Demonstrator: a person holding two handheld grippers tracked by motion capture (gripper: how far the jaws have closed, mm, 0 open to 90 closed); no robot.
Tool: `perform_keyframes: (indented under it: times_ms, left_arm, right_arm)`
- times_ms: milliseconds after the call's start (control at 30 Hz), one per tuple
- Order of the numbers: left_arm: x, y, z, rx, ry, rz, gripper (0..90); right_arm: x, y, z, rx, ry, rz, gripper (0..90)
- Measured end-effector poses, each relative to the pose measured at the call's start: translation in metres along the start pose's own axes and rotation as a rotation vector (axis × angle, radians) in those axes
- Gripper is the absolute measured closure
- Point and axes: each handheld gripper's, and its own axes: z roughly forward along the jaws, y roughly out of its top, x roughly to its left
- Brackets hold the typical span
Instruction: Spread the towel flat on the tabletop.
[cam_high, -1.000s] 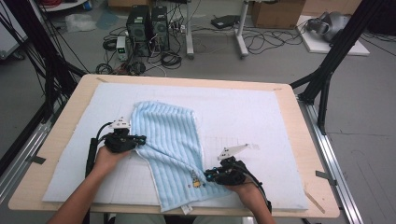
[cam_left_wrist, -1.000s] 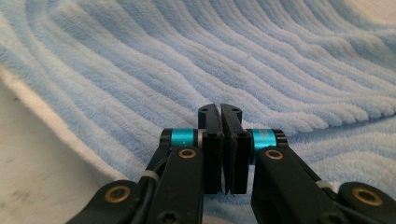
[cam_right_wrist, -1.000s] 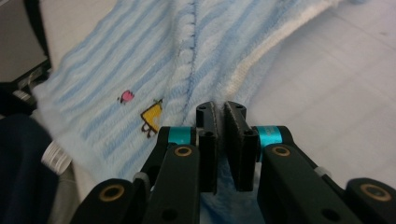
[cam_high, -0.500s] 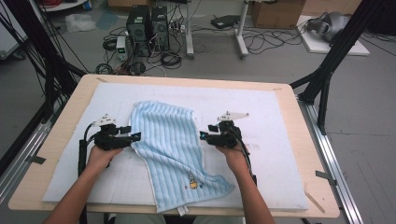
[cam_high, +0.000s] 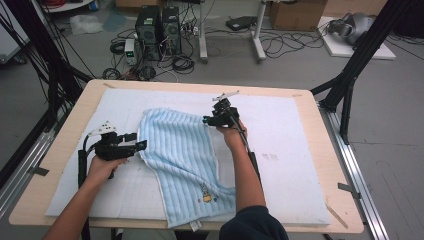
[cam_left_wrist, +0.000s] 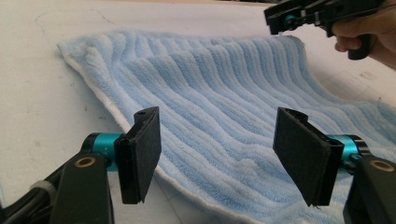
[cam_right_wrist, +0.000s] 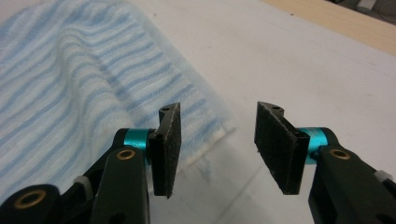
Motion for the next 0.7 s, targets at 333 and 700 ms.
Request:
perform_keyframes:
  times_ms: [333, 700]
  left_arm:
    - [-0.004, -0.002, 0.004, 0.02, -0.009, 0.013, 33.6]
    - [-0.003, -0.002, 0.005, 0.023, -0.005, 0.007, 34.6]
  right_arm:
    - [0.025, 0.005, 0.041, 0.118, -0.021, -0.089, 66.6]
    - [0.005, 0.018, 0.036, 0.155, -0.339, -0.133, 86.9]
